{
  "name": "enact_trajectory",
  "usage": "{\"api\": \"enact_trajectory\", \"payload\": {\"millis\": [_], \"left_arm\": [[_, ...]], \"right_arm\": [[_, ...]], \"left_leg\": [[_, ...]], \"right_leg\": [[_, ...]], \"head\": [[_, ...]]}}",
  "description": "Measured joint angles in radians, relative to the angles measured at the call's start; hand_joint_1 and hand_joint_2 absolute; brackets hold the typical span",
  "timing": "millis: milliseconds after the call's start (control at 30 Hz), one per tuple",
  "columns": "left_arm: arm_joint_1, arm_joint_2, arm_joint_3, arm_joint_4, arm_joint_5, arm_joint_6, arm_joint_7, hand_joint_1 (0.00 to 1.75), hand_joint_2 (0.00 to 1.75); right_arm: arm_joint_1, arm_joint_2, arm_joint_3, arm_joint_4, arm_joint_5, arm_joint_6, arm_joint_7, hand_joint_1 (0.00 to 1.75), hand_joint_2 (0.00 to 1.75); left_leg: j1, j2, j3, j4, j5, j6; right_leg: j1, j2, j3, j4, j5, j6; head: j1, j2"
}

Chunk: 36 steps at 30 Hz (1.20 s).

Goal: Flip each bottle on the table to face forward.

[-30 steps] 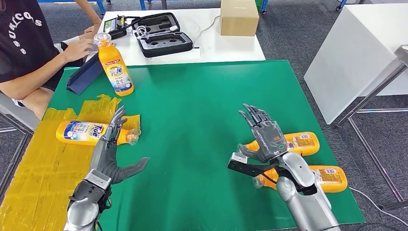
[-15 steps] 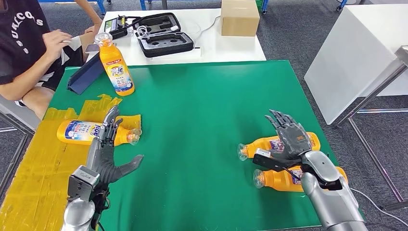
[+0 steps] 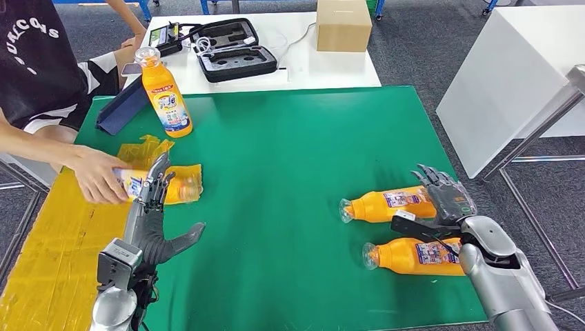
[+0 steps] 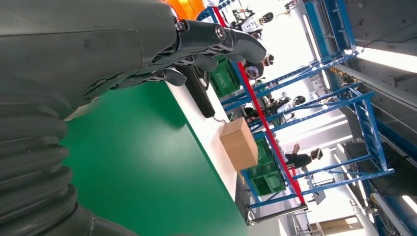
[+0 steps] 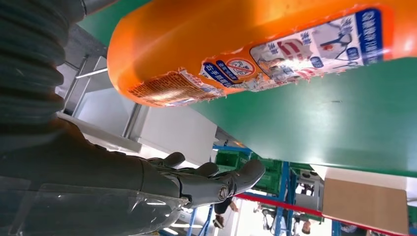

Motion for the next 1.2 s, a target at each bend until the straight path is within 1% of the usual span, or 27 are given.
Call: {"api": "enact_trajectory", "payload": {"millis": [267,400,433,467,533,567,600,633,833,1100,1200], "left_arm": [[0.0,0.0,0.0,0.0,0.005,0.0,0.0,0.0,1.75],[0.0,0.001,0.0,0.0,0.011,0.0,0.0,0.0,1.75],[0.0,0.001,0.0,0.0,0.011,0.0,0.0,0.0,1.75],[0.0,0.001,0.0,0.0,0.012,0.0,0.0,0.0,1.75],[0.0,0.001,0.0,0.001,0.017,0.0,0.001,0.0,1.75],[-0.001,0.001,0.0,0.002,0.02,0.0,0.001,0.0,1.75],[-0.001,0.001,0.0,0.003,0.024,0.0,0.002,0.0,1.75],[-0.002,0.001,0.0,0.006,0.027,0.0,0.003,0.0,1.75],[-0.011,0.0,0.0,0.026,0.038,0.0,0.005,0.0,1.75],[-0.012,0.0,0.0,0.034,0.041,0.0,0.005,0.0,1.75],[-0.012,0.0,0.0,0.034,0.042,0.0,0.005,0.0,1.75]], "right_arm": [[-0.02,-0.012,-0.005,0.063,-0.001,-0.005,-0.006,0.0,1.75],[-0.04,-0.015,-0.005,0.116,0.028,-0.013,0.002,0.01,1.75],[-0.047,-0.015,-0.004,0.133,0.039,-0.014,0.008,0.21,1.75],[-0.056,-0.015,-0.003,0.151,0.05,-0.014,0.013,0.57,1.75],[-0.074,-0.013,-0.001,0.191,0.068,-0.013,0.019,1.39,1.75],[-0.082,-0.012,0.001,0.212,0.075,-0.011,0.02,1.61,1.75],[-0.09,-0.011,0.004,0.232,0.08,-0.007,0.02,1.69,1.75],[-0.098,-0.01,0.008,0.251,0.083,-0.001,0.02,1.74,1.75],[-0.146,-0.01,0.041,0.323,0.082,0.035,0.016,1.71,1.75],[-0.176,-0.01,0.061,0.36,0.078,0.037,0.016,1.69,1.75],[-0.182,-0.01,0.068,0.368,0.077,0.035,0.016,1.71,1.75]], "left_leg": [[0.0,0.0,0.0,0.0,0.0,0.0],[0.0,0.0,0.0,0.0,0.0,0.0],[0.0,0.0,0.0,0.0,0.0,0.0],[0.0,0.0,0.0,0.0,0.0,0.0],[0.0,0.0,0.0,0.0,0.0,0.0],[0.0,0.0,0.0,0.0,0.0,0.0],[0.0,0.0,0.0,0.0,0.0,0.0],[0.0,0.0,0.0,0.0,0.0,0.0],[0.0,0.001,0.001,0.0,0.0,0.0],[0.0,0.001,0.005,0.0,0.0,0.0],[0.0,0.002,0.006,0.0,0.0,0.0]], "right_leg": [[0.0,0.0,0.0,0.0,0.0,0.0],[0.0,0.0,0.0,0.0,0.0,0.0],[0.0,0.0,0.0,0.0,0.0,0.0],[0.0,0.0,0.0,0.0,0.0,0.0],[0.0,0.0,0.0,0.0,0.0,0.0],[0.0,0.0,0.0,0.0,0.0,0.0],[0.0,0.0,0.0,0.0,0.0,0.0],[0.0,0.0,0.0,0.0,0.0,0.0],[0.0,0.0,0.0,0.0,0.0,0.0],[0.0,0.0,0.004,0.0,0.0,0.0],[0.0,0.0,0.005,0.0,0.0,0.0]], "head": [[0.0,0.0],[0.0,0.0],[0.0,0.0],[0.0,0.0],[0.0,0.0],[0.0,0.0],[0.0,0.0],[0.0,0.0],[0.0,0.0],[0.0,0.0],[0.0,0.0]]}}
